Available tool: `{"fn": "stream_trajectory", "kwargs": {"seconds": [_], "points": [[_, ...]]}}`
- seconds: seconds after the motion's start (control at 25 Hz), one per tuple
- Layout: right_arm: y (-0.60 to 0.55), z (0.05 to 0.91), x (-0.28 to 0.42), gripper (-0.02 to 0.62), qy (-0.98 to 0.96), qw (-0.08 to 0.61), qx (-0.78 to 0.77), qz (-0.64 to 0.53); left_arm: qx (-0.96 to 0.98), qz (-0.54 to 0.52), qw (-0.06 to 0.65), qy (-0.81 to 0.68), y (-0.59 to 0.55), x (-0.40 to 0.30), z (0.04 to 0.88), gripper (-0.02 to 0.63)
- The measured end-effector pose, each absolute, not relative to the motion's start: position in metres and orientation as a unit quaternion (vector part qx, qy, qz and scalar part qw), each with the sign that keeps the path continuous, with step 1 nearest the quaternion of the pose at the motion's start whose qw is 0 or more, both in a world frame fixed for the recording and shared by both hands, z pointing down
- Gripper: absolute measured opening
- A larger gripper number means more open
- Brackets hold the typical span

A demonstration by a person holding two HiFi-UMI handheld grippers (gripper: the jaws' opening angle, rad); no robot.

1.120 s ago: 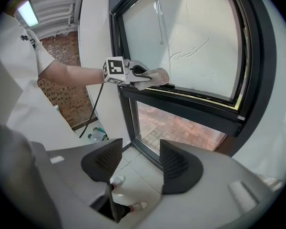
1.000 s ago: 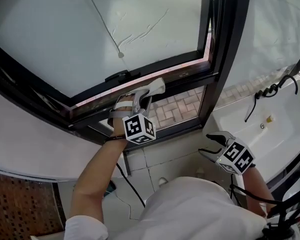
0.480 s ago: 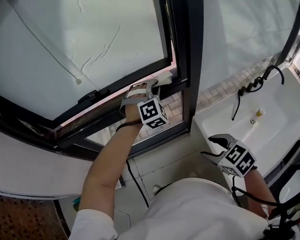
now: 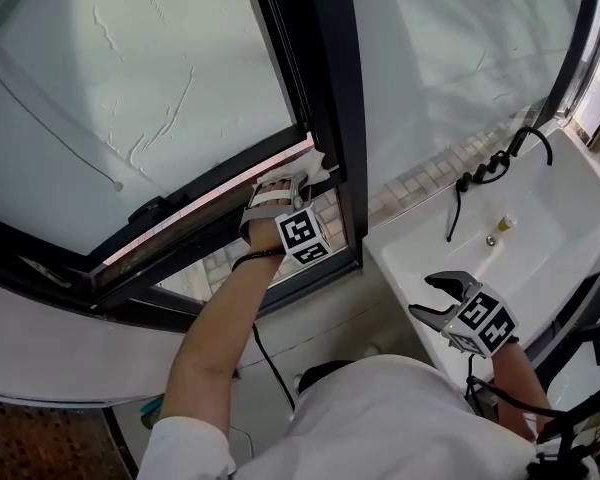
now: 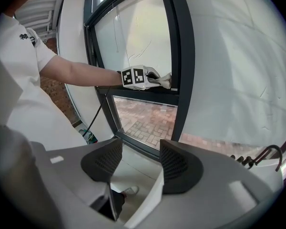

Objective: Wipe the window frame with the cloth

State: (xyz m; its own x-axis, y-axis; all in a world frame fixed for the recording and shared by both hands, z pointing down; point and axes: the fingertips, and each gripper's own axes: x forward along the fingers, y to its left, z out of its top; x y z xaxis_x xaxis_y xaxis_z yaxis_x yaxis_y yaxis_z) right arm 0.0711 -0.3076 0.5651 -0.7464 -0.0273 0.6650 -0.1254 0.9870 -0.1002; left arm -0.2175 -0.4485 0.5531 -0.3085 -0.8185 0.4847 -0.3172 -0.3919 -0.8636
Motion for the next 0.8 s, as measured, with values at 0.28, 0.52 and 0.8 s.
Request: {"fn": "stream_trajectory", "kwargs": {"seconds": [0.28, 0.52, 0.8], "points": [[-0.305, 0.566, 0.059, 0.249, -0.938, 0.341, 0.017, 0.066, -0.567, -0.637, 0.205, 0.481, -0.430, -0.195, 0.566, 0.078], [-0.296, 0.569, 0.041, 0.249, -0.941, 0.332, -0.002, 0.063, -0.595, -0.643, 0.205, 0.437, -0.401, -0.171, 0.573, 0.078], [-0.284, 0.570, 0.022, 0.249, -0.944, 0.326, -0.017, 0.056, -0.590, -0.624, 0.257, 0.444, -0.385, -0.172, 0.483, 0.078]]}}
